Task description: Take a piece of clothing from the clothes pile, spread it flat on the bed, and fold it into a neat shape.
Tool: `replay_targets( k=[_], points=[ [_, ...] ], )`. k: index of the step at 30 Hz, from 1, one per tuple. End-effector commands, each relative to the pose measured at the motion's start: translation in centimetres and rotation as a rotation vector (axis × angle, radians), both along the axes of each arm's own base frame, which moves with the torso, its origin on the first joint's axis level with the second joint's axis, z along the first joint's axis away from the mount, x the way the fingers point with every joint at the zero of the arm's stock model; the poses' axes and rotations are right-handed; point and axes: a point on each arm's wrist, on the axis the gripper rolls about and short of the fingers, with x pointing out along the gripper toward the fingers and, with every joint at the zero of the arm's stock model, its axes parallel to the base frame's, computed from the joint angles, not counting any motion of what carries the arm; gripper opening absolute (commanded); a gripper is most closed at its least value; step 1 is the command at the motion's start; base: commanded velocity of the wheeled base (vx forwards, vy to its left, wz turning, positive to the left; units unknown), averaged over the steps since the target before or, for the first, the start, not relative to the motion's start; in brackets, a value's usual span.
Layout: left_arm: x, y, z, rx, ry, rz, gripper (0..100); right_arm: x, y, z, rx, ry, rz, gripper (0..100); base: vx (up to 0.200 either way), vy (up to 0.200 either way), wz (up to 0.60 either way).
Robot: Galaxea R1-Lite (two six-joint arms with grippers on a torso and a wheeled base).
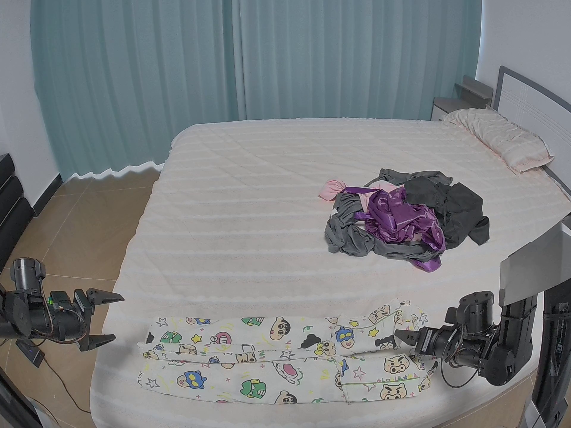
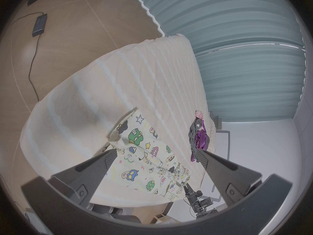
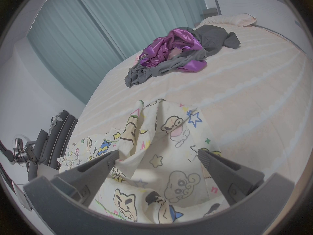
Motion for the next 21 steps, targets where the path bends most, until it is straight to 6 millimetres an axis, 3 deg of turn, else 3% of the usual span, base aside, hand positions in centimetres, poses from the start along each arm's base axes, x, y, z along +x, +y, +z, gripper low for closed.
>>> replay_targets(
  k=[1, 5, 8, 15, 21],
  points=[
    [-0.1, -0.1, -0.4, -0.001, 0.006, 0.001, 100, 0.4, 0.4, -0.2, -0.007, -0.016, 0.018, 100, 0.0, 0.0, 0.0],
    [-0.2, -0.1, -0.5, 0.001, 0.003, 0.002, 100, 1.3, 0.8, -0.5, -0.017, -0.035, 0.035, 100, 0.0, 0.0, 0.0],
    [-0.2, -0.1, -0.5, 0.002, 0.001, 0.002, 100, 0.5, 0.5, -0.2, -0.023, -0.023, 0.025, 100, 0.0, 0.0, 0.0],
    [-0.1, -0.1, -0.6, 0.003, 0.001, 0.001, 100, -1.0, -2.6, 1.3, -0.002, -0.033, -0.098, 100, 0.0, 0.0, 0.0],
    [-0.1, -0.2, -0.6, 0.003, 0.005, -0.003, 100, -0.2, -1.4, 0.1, 0.04, -0.019, -0.073, 100, 0.0, 0.0, 0.0]
  ],
)
